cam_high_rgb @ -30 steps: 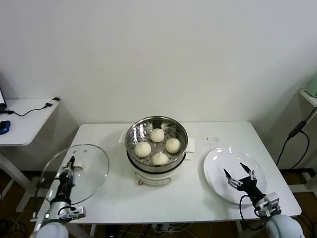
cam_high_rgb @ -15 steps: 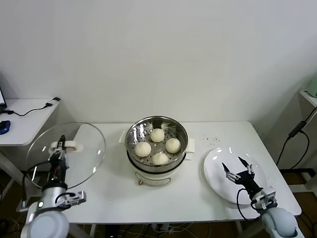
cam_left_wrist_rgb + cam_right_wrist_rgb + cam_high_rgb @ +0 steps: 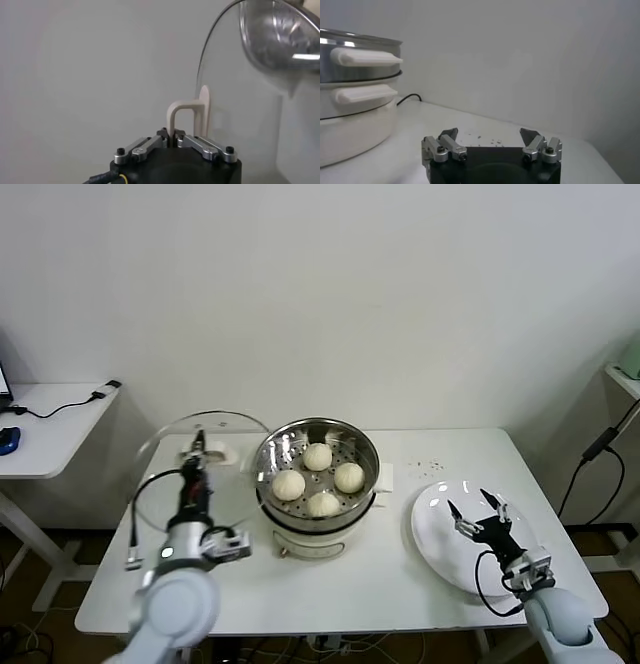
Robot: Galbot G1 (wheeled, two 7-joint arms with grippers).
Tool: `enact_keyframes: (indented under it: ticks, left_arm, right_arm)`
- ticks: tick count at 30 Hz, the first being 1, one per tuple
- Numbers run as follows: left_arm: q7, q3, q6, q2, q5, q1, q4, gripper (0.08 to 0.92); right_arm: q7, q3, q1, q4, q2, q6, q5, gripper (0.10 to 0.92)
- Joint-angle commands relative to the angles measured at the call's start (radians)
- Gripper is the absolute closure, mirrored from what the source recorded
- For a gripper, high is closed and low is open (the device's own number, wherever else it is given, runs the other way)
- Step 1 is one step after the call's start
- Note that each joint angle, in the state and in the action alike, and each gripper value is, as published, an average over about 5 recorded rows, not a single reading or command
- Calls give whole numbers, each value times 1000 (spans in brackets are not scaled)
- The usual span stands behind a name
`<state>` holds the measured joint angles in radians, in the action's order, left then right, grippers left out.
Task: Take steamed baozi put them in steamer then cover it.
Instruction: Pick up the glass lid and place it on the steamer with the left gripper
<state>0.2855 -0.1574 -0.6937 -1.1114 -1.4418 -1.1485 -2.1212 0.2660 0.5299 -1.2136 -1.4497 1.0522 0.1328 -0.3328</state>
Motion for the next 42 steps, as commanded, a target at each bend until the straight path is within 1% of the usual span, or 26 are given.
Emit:
enact_keyframes:
  ticks: [1,7,11,14,20,26,36,42]
  left_arm:
    - [143,287,-92,-236,-177,225,133,854]
    - [127,338,-92,-328,-191,265,231,854]
    - [116,339,-92,-383,-193,278,289,854]
    - [107,334,-92,-412,-195,291,334,854]
    - [96,321,-92,-427,-194,305,407,854]
    - [88,299,-92,-437,-197,306,454,854]
    - [72,277,-92,-458,-198,303,493,854]
    - [64,259,-92,-454,-194,302,497,854]
  right_arm:
    - [0,7,18,18,0,5,5,203]
    - [6,21,6,19,-6,9,5,203]
    - [6,25,6,21,-11,11,3,203]
    - [6,25,8,24,-11,13,3,203]
    - [9,24,10,33,-3,20,9,203]
    - [15,24,14,48,1,28,18,203]
    - [24,25,14,56,9,35,31,203]
    - [31,29,11,57,10,38,33,203]
